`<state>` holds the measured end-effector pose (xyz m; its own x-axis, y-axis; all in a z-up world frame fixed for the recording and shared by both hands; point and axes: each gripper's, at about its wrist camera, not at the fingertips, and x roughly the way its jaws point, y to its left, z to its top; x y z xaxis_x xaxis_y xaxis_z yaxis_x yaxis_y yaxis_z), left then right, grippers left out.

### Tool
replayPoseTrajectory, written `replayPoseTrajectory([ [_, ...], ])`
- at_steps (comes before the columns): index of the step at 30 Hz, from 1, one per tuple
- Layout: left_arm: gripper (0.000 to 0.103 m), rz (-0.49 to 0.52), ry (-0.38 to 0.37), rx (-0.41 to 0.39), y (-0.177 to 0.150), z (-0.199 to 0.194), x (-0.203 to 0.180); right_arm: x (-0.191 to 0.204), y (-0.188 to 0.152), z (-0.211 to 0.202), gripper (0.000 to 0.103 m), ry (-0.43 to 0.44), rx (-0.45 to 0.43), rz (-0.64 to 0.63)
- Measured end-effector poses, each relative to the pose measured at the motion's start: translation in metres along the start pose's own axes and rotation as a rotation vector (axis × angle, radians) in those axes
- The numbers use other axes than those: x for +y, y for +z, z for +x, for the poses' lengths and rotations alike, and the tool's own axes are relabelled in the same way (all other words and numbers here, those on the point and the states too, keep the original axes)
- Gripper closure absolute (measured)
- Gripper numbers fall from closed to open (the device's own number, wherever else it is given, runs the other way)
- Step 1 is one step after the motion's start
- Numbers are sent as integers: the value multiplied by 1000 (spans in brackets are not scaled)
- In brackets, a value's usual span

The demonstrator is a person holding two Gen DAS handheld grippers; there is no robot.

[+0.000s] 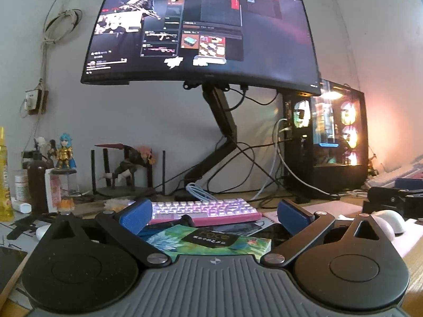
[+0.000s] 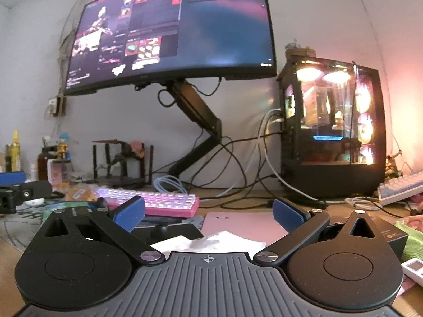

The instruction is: Clean container

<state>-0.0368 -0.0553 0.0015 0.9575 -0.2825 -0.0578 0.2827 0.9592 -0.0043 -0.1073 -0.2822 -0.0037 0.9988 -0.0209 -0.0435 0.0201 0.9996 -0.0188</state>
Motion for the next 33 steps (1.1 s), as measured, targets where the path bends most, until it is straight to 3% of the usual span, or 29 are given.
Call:
replayPoseTrajectory([
  [9, 0, -4, 51, -2, 0, 0, 1, 5, -4, -3, 0, 3, 0, 0],
  [19, 0, -17, 58, -1, 0, -1, 5, 11, -9, -6, 0, 7, 1, 0],
  [27, 0, 2, -34, -4, 0, -2, 1, -1, 1, 3, 0, 7, 0, 4],
  [33, 0, 2, -23, -3, -1, -3, 1, -2, 1, 3, 0, 2, 0, 4],
])
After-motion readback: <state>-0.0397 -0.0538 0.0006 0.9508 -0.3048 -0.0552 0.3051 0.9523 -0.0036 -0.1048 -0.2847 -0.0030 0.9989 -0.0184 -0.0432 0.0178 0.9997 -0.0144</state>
